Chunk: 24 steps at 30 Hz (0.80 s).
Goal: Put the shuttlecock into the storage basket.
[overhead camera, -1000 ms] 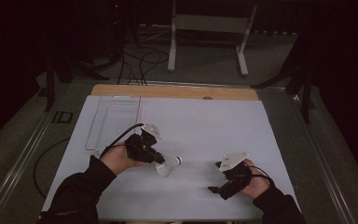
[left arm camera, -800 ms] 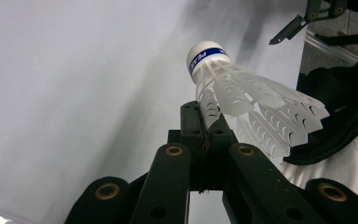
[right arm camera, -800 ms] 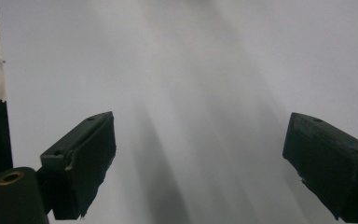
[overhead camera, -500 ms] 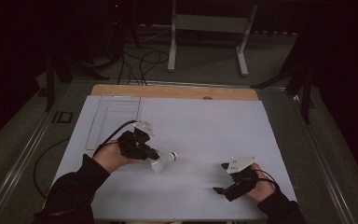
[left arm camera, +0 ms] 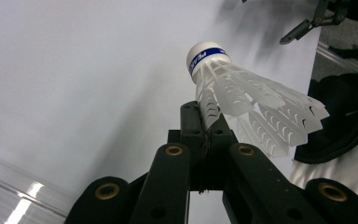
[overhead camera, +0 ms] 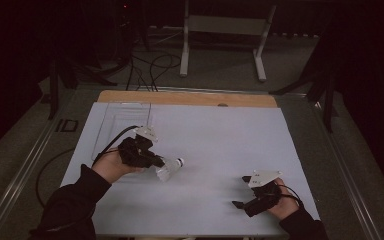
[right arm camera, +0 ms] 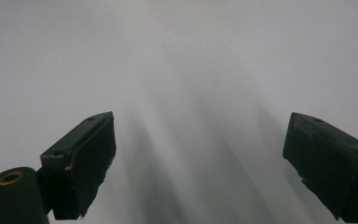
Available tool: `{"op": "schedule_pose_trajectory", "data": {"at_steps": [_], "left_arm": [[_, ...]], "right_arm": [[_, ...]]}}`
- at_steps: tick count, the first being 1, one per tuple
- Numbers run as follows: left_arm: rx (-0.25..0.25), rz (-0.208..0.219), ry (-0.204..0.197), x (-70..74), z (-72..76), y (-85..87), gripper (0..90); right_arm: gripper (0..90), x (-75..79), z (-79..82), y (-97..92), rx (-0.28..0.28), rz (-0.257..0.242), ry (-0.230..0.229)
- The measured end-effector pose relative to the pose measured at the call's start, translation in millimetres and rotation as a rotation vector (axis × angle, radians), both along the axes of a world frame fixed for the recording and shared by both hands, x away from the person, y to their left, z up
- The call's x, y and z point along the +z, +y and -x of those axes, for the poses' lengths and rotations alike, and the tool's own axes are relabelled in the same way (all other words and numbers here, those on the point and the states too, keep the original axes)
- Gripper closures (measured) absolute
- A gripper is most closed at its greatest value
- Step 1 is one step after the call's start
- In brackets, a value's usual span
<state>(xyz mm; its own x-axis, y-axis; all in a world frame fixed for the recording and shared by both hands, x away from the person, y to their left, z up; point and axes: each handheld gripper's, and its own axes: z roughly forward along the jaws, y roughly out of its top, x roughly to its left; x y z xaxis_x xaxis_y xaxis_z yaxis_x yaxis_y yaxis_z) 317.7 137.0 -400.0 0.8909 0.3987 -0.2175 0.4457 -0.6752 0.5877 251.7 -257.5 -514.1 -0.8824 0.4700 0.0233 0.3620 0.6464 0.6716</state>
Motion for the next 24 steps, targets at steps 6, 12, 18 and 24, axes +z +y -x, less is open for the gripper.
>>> {"op": "schedule_pose_trajectory", "data": {"at_steps": [6,12,18,24], "left_arm": [[0.013,0.001,-0.012,3.9,-1.4,6.7,90.0],[0.027,0.005,-0.031,9.7,-2.6,14.5,90.0],[0.053,0.021,-0.063,17.7,-4.3,24.7,90.0],[0.102,0.017,-0.101,28.2,-7.2,35.4,90.0]], "right_arm": [[9.3,-1.8,1.2,-4.2,-0.013,-0.003,0.001],[9.3,-4.4,3.0,-6.3,-0.015,-0.001,0.002],[9.3,-3.0,5.0,-7.8,-0.017,-0.015,-0.011],[9.3,-2.2,5.0,-9.2,-0.023,-0.023,-0.012]]}}
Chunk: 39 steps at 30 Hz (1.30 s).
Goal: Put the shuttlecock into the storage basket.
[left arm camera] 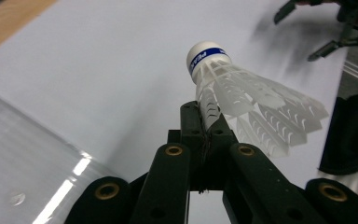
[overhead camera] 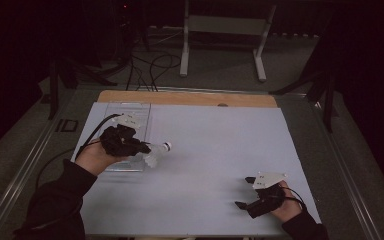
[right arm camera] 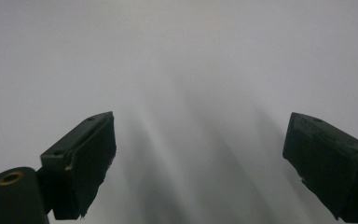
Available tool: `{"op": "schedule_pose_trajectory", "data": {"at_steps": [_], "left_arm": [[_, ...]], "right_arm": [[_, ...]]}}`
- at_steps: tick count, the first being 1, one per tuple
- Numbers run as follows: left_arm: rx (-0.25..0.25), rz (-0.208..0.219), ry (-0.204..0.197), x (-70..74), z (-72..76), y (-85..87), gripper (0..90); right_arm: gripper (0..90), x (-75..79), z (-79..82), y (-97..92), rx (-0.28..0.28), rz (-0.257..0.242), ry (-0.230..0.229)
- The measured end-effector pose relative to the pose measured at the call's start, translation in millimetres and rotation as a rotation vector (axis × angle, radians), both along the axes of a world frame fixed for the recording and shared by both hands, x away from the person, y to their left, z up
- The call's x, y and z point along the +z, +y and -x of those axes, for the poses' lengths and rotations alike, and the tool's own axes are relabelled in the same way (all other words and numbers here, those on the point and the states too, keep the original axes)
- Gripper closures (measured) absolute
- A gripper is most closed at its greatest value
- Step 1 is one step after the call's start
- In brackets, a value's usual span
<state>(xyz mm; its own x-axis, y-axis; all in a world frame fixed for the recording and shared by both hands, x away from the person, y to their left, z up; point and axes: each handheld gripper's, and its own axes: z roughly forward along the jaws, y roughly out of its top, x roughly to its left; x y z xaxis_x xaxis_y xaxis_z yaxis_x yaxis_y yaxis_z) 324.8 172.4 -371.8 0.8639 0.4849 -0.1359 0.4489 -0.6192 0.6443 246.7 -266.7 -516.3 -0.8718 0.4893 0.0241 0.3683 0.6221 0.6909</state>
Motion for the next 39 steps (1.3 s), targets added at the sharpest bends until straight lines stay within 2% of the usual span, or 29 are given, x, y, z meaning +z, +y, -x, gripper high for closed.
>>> {"op": "schedule_pose_trajectory", "data": {"at_steps": [8,12,17,22,27,32,39], "left_arm": [[0.079,0.013,-0.043,5.6,-4.7,11.8,90.0],[0.125,0.001,-0.066,5.8,-6.9,16.0,90.0],[0.178,-0.016,-0.126,8.8,-7.4,19.5,90.0],[0.254,-0.034,-0.179,11.9,-9.4,24.5,90.0],[0.318,-0.060,-0.199,8.3,-13.1,28.5,90.0],[0.397,-0.052,-0.203,2.7,-16.4,33.8,90.0],[0.454,-0.059,-0.210,-4.0,-20.9,37.6,90.0]], "right_arm": [[9.3,-0.1,0.2,1.0,0.004,-0.005,0.000],[9.3,0.1,0.1,1.0,0.003,-0.006,0.003],[9.3,0.1,-0.1,1.2,0.002,-0.007,0.003],[9.3,0.0,0.0,1.9,0.005,-0.009,0.004],[9.3,0.1,-0.3,2.5,0.006,-0.008,0.007],[9.3,-0.1,-0.2,3.0,0.004,-0.008,0.011],[9.3,-0.1,-0.2,2.8,0.003,-0.009,0.013]]}}
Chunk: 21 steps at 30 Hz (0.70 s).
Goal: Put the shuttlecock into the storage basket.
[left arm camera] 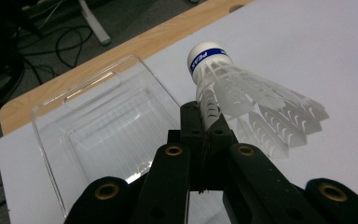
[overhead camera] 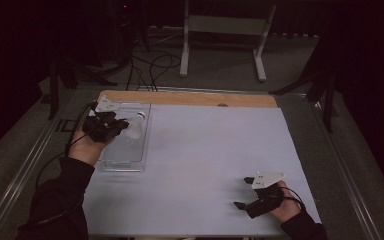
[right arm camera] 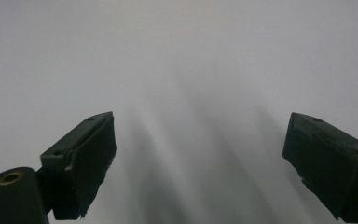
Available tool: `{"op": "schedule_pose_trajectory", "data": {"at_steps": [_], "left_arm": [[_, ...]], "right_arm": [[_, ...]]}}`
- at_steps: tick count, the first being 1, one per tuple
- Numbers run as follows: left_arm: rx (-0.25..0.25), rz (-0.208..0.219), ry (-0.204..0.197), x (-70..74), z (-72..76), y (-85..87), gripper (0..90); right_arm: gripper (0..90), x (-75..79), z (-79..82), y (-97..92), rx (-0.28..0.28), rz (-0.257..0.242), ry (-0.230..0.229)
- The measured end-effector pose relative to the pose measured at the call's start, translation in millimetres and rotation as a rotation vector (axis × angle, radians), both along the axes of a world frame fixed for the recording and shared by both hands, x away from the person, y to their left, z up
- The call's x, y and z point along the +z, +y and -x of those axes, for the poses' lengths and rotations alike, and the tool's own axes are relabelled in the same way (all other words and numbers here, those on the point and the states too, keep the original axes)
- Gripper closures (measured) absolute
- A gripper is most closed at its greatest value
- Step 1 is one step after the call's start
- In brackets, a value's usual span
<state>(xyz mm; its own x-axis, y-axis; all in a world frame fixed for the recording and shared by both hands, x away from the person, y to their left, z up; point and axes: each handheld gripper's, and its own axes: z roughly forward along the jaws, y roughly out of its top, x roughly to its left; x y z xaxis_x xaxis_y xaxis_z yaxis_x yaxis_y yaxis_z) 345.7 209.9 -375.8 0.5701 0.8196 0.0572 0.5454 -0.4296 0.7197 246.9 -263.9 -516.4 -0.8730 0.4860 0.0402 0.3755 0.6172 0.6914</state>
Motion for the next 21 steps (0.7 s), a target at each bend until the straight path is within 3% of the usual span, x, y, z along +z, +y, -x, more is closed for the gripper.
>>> {"op": "schedule_pose_trajectory", "data": {"at_steps": [11,21], "left_arm": [[0.084,0.023,-0.023,-11.7,-8.7,0.7,90.0],[0.126,0.040,-0.006,-30.0,-18.3,-0.7,90.0]], "right_arm": [[9.3,-0.8,0.0,0.4,0.004,-0.001,0.004],[9.3,-1.1,0.1,0.4,0.006,-0.001,0.006]]}}
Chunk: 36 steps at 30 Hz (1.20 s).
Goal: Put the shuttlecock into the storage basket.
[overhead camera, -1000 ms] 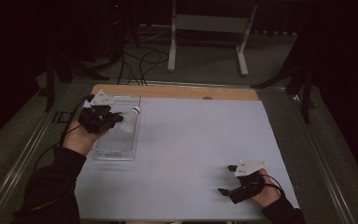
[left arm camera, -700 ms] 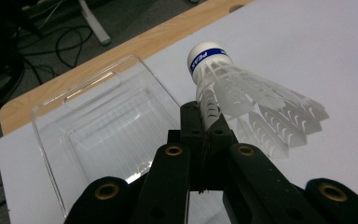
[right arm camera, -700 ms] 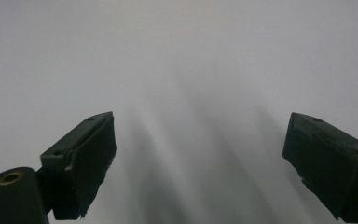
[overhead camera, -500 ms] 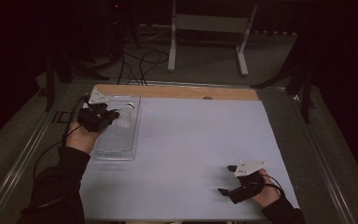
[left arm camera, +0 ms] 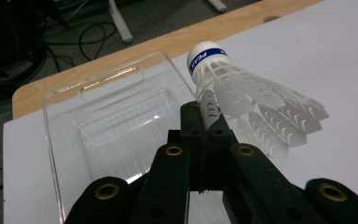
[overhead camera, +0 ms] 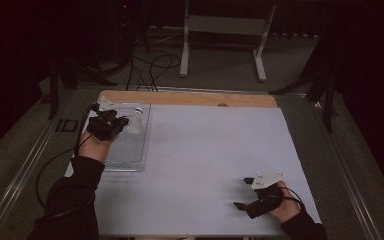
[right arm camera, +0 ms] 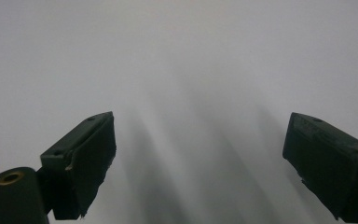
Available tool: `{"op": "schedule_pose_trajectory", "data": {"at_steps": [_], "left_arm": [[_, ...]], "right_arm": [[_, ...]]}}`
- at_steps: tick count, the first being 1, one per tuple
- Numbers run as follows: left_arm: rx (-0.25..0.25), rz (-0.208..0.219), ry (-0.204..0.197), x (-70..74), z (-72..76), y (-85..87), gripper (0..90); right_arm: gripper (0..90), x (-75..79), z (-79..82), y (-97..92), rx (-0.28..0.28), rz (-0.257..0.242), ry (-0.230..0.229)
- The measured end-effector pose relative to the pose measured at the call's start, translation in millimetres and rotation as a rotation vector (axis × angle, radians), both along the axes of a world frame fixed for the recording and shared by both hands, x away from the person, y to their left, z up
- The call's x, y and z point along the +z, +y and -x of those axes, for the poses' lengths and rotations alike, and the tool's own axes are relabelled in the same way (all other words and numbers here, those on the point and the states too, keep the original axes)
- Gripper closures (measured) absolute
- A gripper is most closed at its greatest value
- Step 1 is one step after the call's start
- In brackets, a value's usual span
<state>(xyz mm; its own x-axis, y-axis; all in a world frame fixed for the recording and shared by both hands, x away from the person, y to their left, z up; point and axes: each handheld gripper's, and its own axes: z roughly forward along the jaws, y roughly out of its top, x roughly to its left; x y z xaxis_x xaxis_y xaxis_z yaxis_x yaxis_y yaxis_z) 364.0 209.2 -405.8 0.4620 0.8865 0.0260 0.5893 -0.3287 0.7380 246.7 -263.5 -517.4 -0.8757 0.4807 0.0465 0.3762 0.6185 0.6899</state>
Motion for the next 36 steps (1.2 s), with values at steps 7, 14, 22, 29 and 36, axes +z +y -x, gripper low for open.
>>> {"op": "schedule_pose_trajectory", "data": {"at_steps": [7,14,22,29,36], "left_arm": [[0.027,0.007,0.019,-13.6,-6.6,1.1,90.0],[0.035,0.005,0.055,-27.5,-9.9,0.9,90.0],[0.045,-0.014,0.071,-40.6,-14.6,0.4,90.0],[0.041,-0.050,0.090,-49.9,-18.2,-3.2,90.0],[0.034,-0.080,0.119,-56.0,-20.5,-5.8,90.0]], "right_arm": [[9.3,-0.3,-0.1,-0.3,0.000,0.000,0.002],[9.3,-0.8,-0.5,-0.5,0.006,0.002,0.005],[9.3,-1.3,-0.5,-0.2,0.006,0.002,0.013],[9.3,-1.5,-0.4,0.1,0.008,0.002,0.016],[9.4,-2.3,-0.5,-0.3,0.009,-0.003,0.019]]}}
